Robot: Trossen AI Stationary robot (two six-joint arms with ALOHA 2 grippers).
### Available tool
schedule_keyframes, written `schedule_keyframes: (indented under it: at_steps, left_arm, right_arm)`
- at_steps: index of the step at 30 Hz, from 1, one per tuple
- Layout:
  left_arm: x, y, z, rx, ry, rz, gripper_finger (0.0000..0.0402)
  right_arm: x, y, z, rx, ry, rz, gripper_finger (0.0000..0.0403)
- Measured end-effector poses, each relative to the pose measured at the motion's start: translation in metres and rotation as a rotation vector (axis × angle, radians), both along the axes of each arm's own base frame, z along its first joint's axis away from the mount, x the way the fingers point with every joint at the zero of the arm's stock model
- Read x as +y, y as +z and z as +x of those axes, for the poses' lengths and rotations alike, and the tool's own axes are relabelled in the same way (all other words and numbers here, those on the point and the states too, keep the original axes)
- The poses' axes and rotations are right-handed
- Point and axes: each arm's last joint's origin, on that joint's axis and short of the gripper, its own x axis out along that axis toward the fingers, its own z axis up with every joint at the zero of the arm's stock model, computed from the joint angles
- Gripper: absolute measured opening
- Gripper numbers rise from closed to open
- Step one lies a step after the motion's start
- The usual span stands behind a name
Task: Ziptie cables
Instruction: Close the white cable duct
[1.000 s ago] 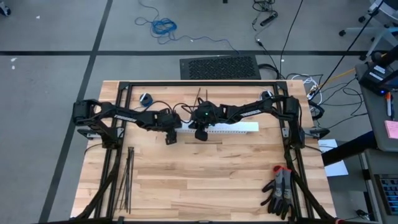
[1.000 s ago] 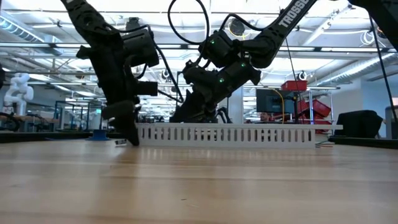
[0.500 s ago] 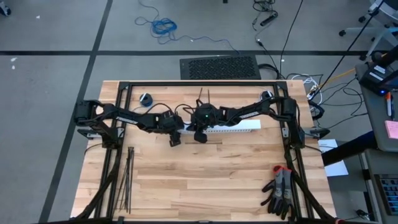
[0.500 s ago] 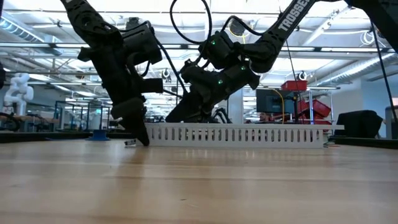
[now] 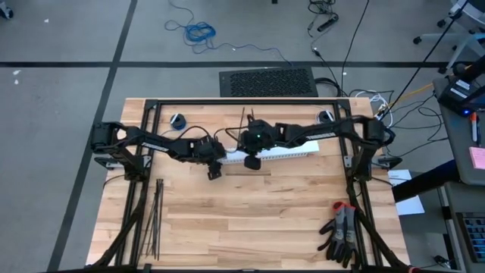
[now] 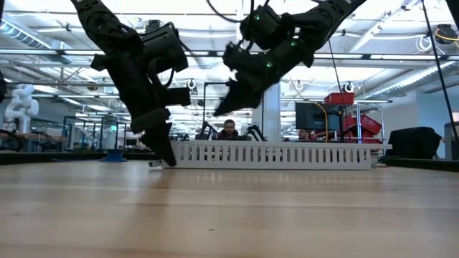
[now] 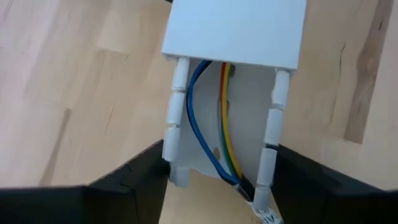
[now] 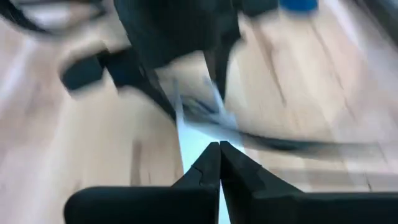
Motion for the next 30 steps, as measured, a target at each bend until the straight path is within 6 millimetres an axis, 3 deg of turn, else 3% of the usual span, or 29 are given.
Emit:
schedule_keyframes:
  at_steps: [3,7,14,30]
  left_arm:
    - [0.000,0.000,0.000,0.004,0.001,0.003,0.0240]
    - [0.000,0.000,0.000,0.006,0.002,0.010,0.0240]
    - [0.000,-0.001,-0.001,0.006,0.004,0.017,0.0241]
    - [0.002,0.003,0.001,-0.008,0.041,-0.016,0.0248]
  right_arm:
    - [-0.003,-0.005,-0.008,0.094,-0.017,0.017,0.0000]
    - [-0.005,-0.030,-0.003,0.163,-0.028,0.045,0.0000]
    - [-0.008,-0.058,0.017,0.059,-0.006,0.117,0.0000]
    - [-0.012,-0.081,0.027,0.000,0.006,0.152,0.0000]
